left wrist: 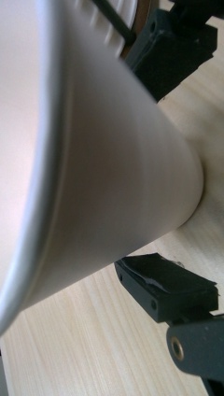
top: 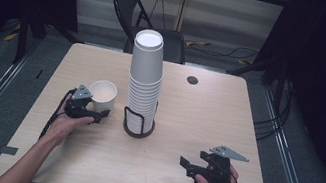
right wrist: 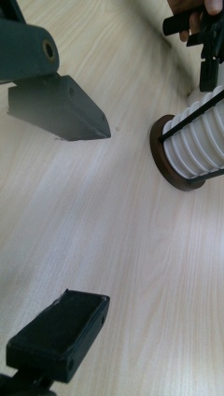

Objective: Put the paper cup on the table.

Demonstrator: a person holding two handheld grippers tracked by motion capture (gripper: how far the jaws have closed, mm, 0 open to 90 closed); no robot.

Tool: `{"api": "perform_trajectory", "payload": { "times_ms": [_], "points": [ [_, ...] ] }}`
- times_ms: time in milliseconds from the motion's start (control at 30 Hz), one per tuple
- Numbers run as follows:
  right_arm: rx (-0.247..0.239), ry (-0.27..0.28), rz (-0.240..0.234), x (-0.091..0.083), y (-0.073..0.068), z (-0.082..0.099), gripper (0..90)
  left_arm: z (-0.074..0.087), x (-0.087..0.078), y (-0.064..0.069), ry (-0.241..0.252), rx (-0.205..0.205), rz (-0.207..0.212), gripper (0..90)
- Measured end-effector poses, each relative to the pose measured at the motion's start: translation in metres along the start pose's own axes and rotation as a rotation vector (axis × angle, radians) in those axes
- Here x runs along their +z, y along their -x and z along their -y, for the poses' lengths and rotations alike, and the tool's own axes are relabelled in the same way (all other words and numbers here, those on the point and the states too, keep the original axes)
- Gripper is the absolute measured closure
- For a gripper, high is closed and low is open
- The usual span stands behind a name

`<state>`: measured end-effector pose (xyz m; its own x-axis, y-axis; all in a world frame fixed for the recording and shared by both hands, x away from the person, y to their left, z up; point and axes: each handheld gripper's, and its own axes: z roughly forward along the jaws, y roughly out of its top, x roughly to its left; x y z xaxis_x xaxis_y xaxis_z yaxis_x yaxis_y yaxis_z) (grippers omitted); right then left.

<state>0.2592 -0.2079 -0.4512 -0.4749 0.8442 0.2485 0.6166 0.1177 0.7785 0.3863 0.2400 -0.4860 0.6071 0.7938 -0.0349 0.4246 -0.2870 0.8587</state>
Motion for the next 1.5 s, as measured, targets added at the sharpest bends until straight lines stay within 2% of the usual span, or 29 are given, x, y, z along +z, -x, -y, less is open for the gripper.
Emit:
{"api": "perform_trajectory", "payload": {
  "times_ms": [100,200,333,400,467,600,667,800,867,1067,1167,1300,1367,1500],
  "points": [
    [0.004,0.000,0.005,-0.001,0.000,0.000,16.0,0.002,-0.009,0.000,0.015,-0.005,-0.019,15.7],
    [0.005,0.004,0.008,-0.003,0.002,0.001,16.0,0.005,-0.019,0.001,0.039,-0.038,-0.006,15.8],
    [0.004,0.008,0.012,-0.003,0.003,0.001,16.0,0.009,-0.030,0.005,0.039,-0.040,-0.007,15.9],
    [0.007,0.008,0.013,-0.003,0.003,0.001,16.0,0.009,-0.037,0.008,0.052,-0.050,-0.008,16.0],
    [0.006,0.009,0.013,-0.002,0.003,0.001,16.0,0.008,-0.045,0.011,0.078,-0.049,0.007,16.0],
    [0.005,0.004,0.014,-0.001,0.004,0.002,16.0,0.007,-0.056,0.023,0.100,-0.058,0.032,15.8],
    [0.004,0.003,0.014,-0.001,0.004,0.002,16.0,0.007,-0.061,0.029,0.096,-0.051,0.047,15.9],
    [0.008,0.007,0.017,-0.002,0.004,0.001,16.0,0.004,-0.070,0.043,0.128,-0.040,0.071,15.8],
    [0.007,0.007,0.016,0.000,0.005,0.001,16.0,0.002,-0.074,0.053,0.123,-0.036,0.066,15.9],
    [-0.001,-0.001,0.013,0.002,0.002,0.002,16.0,-0.001,-0.082,0.077,0.135,-0.031,0.090,16.0],
    [0.000,0.004,0.013,0.001,0.002,0.002,16.0,-0.002,-0.087,0.087,0.129,0.002,0.104,15.9],
    [0.002,0.011,0.019,-0.001,0.004,0.003,16.0,0.007,-0.088,0.100,0.137,-0.017,0.098,16.1],
    [0.002,0.014,0.026,-0.001,0.004,0.004,16.0,0.013,-0.085,0.102,0.134,-0.011,0.093,16.2],
    [-0.002,0.023,0.032,-0.001,0.005,0.007,16.0,0.024,-0.082,0.098,0.131,-0.094,0.071,17.8]
  ]
}}
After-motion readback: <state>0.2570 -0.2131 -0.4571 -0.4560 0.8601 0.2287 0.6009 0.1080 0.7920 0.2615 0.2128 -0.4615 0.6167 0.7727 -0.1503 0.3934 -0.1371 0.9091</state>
